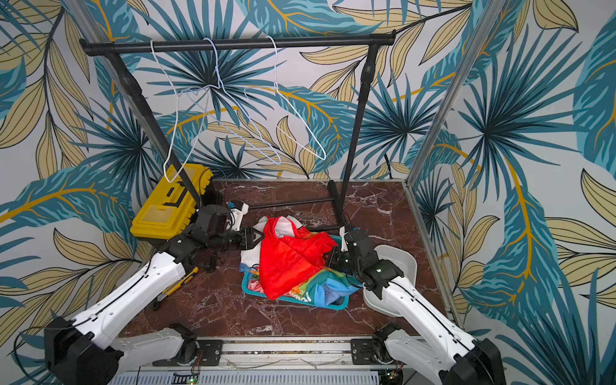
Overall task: Remove the clothespins securing jackets to the hanger
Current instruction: Adjust the jacket in the basket.
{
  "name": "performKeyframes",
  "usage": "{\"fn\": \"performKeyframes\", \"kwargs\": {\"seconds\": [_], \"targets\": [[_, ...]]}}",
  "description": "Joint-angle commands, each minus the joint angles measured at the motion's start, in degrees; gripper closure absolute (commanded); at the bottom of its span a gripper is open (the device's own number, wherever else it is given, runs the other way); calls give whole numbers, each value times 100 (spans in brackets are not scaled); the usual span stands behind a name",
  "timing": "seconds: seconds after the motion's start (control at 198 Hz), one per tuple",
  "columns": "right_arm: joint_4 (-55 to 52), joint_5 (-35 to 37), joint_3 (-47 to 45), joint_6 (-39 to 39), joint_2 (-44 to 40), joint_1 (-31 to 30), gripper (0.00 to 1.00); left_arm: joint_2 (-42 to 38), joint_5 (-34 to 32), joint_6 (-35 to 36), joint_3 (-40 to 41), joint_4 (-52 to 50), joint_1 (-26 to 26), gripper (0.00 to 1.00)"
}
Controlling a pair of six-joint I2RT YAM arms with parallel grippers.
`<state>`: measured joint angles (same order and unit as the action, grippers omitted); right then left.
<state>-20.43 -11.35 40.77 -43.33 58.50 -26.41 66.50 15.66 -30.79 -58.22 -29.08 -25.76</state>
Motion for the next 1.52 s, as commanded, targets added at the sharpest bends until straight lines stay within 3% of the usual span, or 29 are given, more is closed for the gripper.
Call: {"fn": "performKeyframes", "kwargs": {"seconds": [0.0, 0.106, 0.202, 0.283, 0.48, 0.925, 0.986, 1.041, 1.249, 1.512], "targets": [[-50, 236, -140, 145, 340, 48, 100, -443, -484, -517, 352, 90, 475, 26], [55, 147, -95, 202, 494, 59, 100, -601, -42, -1014, 849, 447, 1098, 0], [-53, 114, 7, 272, 566, 57, 100, -535, 644, -1781, 1364, 1095, 1766, 0], [-57, 79, 41, 299, 534, 60, 100, -292, 1116, -2272, 1683, 1890, 1997, 0], [-145, 55, 87, 364, 487, 57, 100, 788, 1833, -2862, 1690, 2790, 2075, 0], [-197, -7, 253, 415, 501, 58, 100, 2047, 2120, -3267, 1633, 3850, 1982, 0], [-173, -74, 272, 392, 557, 58, 100, 2197, 2166, -3290, 1587, 3941, 1936, 6], [-148, -104, 290, 396, 588, 58, 100, 2364, 2290, -3402, 1585, 4227, 1909, 18], [-154, -89, 270, 396, 615, 57, 100, 2548, 2551, -3524, 1429, 4771, 1652, 99], [-204, -32, 403, 527, 666, 57, 100, 1383, 2796, -2902, 1696, 4564, 1496, 100]]}}
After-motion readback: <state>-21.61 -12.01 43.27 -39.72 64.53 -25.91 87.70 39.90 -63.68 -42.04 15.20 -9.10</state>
